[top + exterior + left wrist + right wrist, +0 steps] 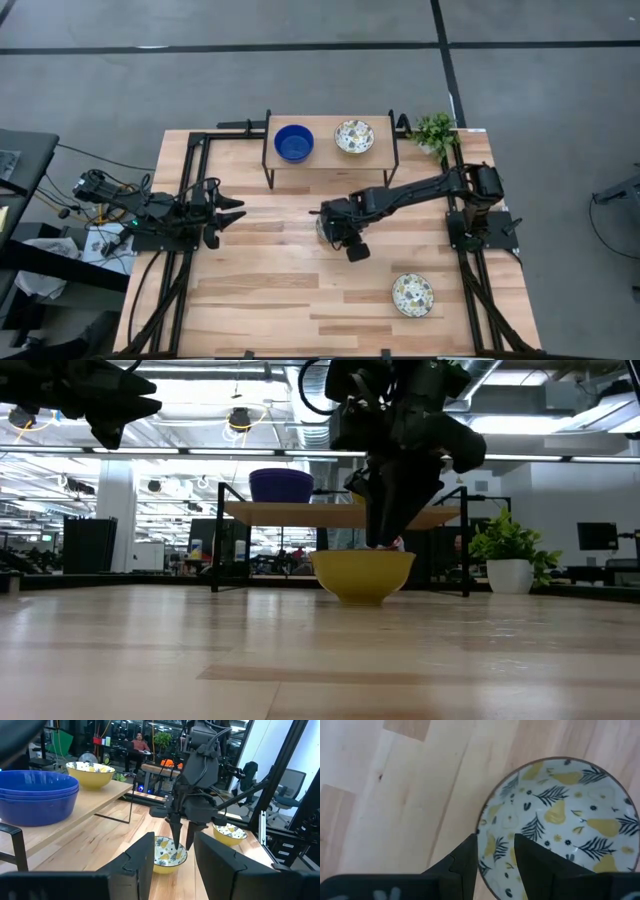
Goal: Pick & Place Mini bowls
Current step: Stack the top yellow patterned bowl on the yellow patterned bowl on the shelf
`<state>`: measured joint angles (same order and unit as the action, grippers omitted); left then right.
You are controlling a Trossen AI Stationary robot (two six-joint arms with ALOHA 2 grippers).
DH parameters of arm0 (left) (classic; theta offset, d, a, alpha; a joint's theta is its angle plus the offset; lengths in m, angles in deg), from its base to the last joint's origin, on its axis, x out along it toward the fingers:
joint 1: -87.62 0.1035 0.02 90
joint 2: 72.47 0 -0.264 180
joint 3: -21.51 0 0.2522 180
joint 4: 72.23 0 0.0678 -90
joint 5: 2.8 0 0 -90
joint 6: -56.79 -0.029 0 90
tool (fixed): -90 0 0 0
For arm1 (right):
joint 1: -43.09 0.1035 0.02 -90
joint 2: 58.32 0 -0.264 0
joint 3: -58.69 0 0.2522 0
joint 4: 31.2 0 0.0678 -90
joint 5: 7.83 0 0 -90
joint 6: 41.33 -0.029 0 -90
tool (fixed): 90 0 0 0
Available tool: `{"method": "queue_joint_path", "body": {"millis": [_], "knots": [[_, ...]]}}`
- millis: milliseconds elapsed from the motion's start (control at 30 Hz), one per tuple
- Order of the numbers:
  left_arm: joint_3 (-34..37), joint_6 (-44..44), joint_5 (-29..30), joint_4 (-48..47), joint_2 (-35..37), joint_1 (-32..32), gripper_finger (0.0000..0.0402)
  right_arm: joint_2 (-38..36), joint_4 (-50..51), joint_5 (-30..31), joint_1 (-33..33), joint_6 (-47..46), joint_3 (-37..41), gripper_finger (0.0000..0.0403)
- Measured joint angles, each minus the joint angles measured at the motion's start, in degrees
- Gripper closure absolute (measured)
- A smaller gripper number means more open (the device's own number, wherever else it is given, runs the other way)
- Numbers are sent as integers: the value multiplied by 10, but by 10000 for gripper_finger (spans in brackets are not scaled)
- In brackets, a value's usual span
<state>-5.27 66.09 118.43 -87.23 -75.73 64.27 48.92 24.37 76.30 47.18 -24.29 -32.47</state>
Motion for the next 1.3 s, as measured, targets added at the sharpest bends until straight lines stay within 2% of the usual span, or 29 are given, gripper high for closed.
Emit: {"method": "queue_joint_path", "body": {"millis": [467, 767, 900, 1067, 1300], "knots": [[0, 0, 0, 0, -4, 0, 265, 37, 2, 5, 0, -5, 0, 283], [0, -20, 0, 0, -10, 0, 265, -5, 13, 10, 2, -1, 0, 283], [0, -20, 0, 0, -10, 0, 265, -14, 14, -16, 15, 37, 0, 283], [0, -20, 0, 1, -10, 0, 265, -11, 19, -17, 34, 84, 0, 283], [0, -20, 0, 2, -10, 0, 265, -10, 16, -12, 32, 92, 0, 283]]}}
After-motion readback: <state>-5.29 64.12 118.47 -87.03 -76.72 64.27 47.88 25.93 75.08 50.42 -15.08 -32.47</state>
